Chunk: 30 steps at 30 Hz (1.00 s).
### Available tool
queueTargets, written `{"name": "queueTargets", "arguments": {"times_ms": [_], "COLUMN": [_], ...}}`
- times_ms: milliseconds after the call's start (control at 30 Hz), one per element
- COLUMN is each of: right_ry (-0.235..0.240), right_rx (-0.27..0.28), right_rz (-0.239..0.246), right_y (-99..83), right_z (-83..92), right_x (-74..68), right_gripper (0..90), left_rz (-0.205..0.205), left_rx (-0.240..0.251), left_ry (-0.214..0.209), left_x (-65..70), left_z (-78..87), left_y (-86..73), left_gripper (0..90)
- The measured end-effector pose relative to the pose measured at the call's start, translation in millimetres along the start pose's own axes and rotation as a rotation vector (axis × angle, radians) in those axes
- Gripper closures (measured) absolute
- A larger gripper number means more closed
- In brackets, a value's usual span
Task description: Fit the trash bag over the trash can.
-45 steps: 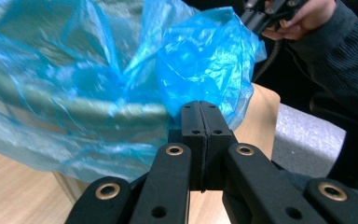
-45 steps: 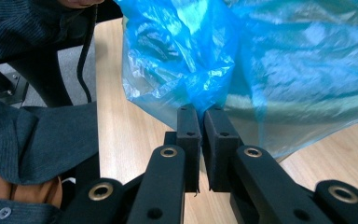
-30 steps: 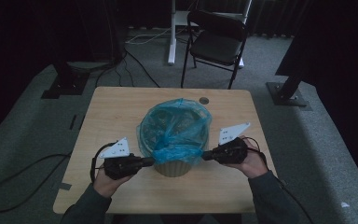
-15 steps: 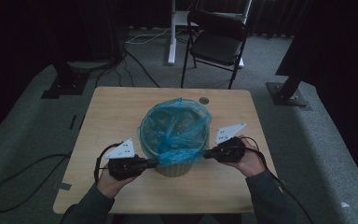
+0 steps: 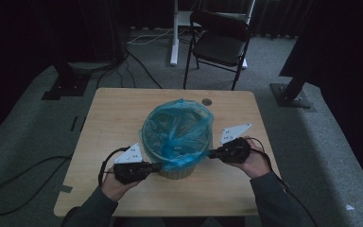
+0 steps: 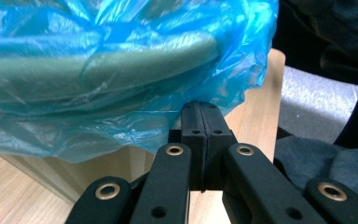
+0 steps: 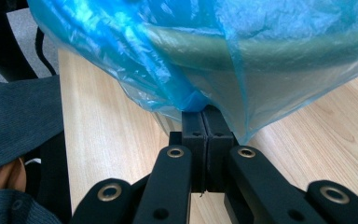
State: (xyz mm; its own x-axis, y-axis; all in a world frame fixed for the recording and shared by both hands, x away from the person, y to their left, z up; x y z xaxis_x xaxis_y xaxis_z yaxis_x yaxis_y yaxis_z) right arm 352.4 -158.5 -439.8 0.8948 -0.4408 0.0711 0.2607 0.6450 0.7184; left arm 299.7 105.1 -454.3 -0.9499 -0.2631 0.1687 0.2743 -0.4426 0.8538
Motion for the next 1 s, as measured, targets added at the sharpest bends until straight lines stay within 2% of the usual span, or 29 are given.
{"name": "queueTargets", "arguments": {"times_ms": [267,367,467,533,633,800,1000], "right_ry": [-0.039,-0.054,-0.054,-0.059,-0.069,-0.084,-0.09], "right_rx": [-0.034,-0.04,-0.04,-0.042,-0.04,0.004,0.039], "right_rz": [-0.011,-0.038,-0.051,-0.052,-0.061,-0.085,-0.085], "right_y": [-9.4,-16.4,-20.0,-21.7,-23.8,-23.1,-18.6], "right_z": [-1.8,-1.3,0.5,1.3,4.3,15.3,30.7], "right_x": [5.9,10.6,12.3,12.8,14.8,19.5,22.2], "right_gripper": [89.5,89.3,89.1,89.0,87.4,71.7,64.2], "left_rz": [0.001,0.033,0.066,0.081,0.102,0.108,0.106], "left_rx": [-0.063,-0.068,-0.054,-0.051,-0.011,0.045,0.086], "left_ry": [0.058,0.069,0.072,0.099,0.112,0.14,0.174], "left_x": [-8.6,-16.4,-22.9,-27.2,-30.2,-31.4,-36.5], "left_z": [-2.6,-1.0,2.1,6.1,17.0,35.4,47.8], "left_y": [-10.8,-16.5,-19.7,-22.1,-22.6,-17.7,-9.1], "left_gripper": [89.5,89.4,89.4,88.8,83.9,78.0,75.1]}}
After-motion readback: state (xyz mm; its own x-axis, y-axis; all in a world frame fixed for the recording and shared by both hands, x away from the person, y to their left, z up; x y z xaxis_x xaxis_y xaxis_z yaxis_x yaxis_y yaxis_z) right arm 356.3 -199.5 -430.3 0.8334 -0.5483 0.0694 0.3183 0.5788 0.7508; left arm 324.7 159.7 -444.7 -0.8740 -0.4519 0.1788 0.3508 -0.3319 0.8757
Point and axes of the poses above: each handheld gripper's, and its own axes: z roughly backward along the jaws, y roughly out of its top, x roughly to its right, the point moved 6 cm from there along -z, roughly forward along the jaws, and after that the axes turned 9 degrees about -y, right-handed, at the moved point
